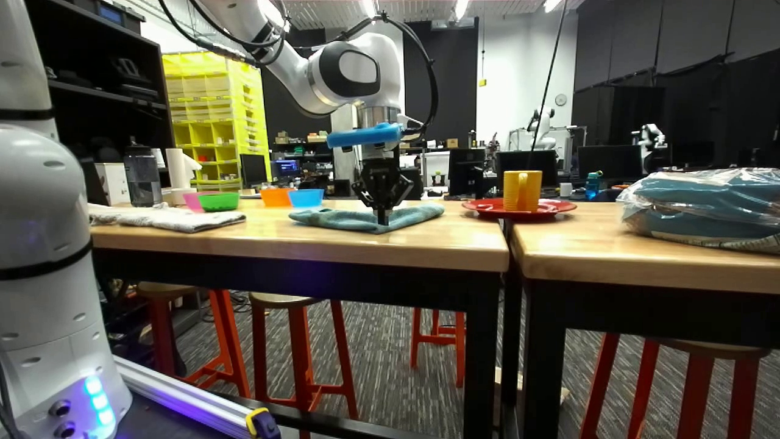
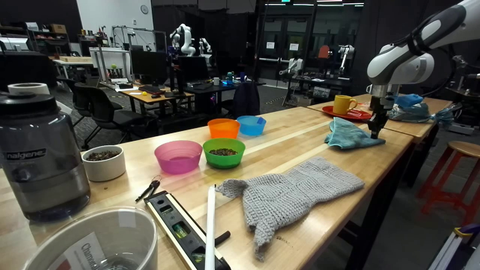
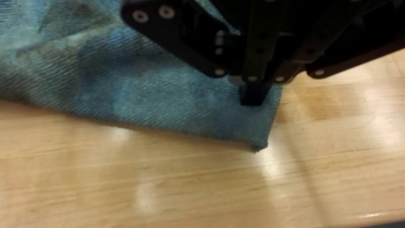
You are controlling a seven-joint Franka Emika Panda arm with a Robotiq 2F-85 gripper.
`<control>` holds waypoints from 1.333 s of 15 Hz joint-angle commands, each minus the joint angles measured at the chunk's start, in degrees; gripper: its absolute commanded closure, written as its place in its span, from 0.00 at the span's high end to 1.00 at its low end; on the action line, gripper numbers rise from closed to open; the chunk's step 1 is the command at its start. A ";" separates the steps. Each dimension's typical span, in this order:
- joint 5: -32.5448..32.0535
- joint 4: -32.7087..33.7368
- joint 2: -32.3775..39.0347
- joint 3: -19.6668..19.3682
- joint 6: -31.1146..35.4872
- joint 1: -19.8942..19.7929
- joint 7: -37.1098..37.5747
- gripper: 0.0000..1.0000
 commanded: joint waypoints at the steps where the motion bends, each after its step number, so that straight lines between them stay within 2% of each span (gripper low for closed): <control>1: -0.92 -1.57 -2.47 0.04 0.00 -0.10 -2.36 0.26; 2: -0.80 -1.75 -2.99 0.28 0.24 0.13 -2.33 0.27; 5: -1.72 -2.89 -5.18 1.43 1.14 0.95 -1.18 0.43; 13: -6.01 -12.98 -15.65 6.47 4.36 4.38 4.90 0.98; 16: -8.26 -18.00 -19.78 9.22 6.20 6.08 8.44 1.00; 20: -8.51 -21.29 -24.09 12.48 6.98 9.07 11.46 1.00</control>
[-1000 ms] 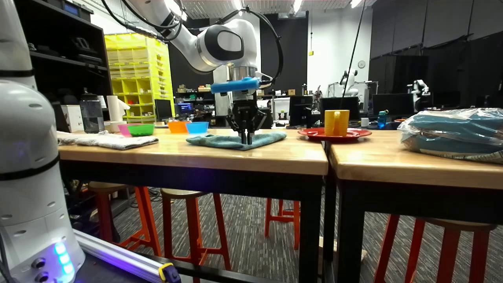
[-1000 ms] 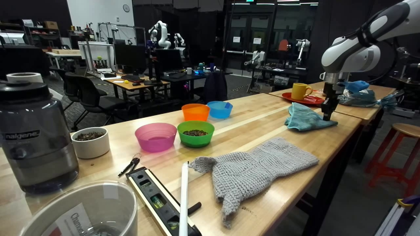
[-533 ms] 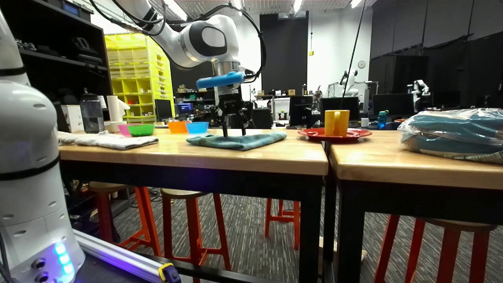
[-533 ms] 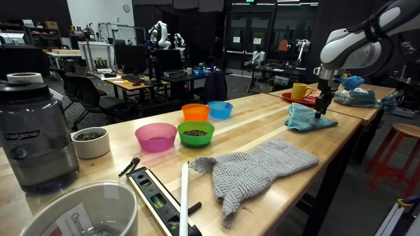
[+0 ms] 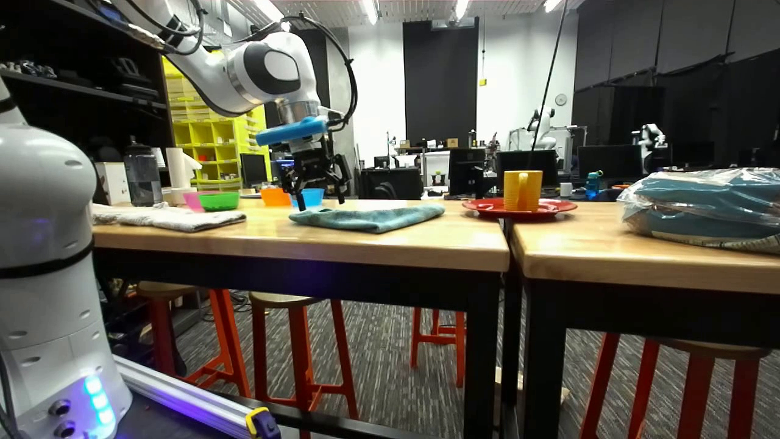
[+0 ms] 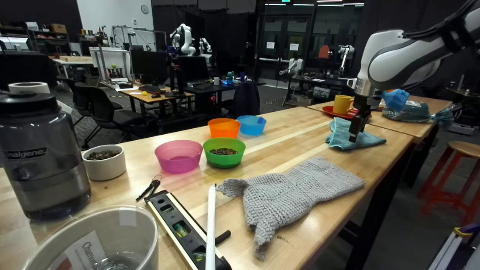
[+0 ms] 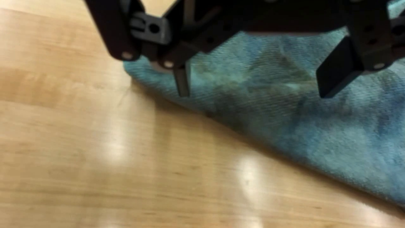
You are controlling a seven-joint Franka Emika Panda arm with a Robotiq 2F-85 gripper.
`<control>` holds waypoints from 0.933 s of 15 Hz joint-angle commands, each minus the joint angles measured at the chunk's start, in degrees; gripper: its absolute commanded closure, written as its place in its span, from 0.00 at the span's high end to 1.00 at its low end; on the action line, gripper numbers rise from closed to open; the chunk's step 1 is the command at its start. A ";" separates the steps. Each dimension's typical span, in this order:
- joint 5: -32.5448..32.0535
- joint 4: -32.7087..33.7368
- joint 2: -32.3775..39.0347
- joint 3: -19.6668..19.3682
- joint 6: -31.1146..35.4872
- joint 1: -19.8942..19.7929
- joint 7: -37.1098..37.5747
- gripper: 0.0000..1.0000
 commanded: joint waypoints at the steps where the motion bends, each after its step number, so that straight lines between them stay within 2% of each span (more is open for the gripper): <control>1: -0.65 -3.91 -6.51 2.44 0.67 2.55 2.41 1.00; 5: -0.45 -4.15 -8.29 4.04 0.47 5.26 2.46 1.00; 9: -1.47 -5.06 -8.05 5.17 1.58 5.95 3.48 1.00; 14: -2.48 -7.31 -6.05 6.31 8.94 6.29 3.96 1.00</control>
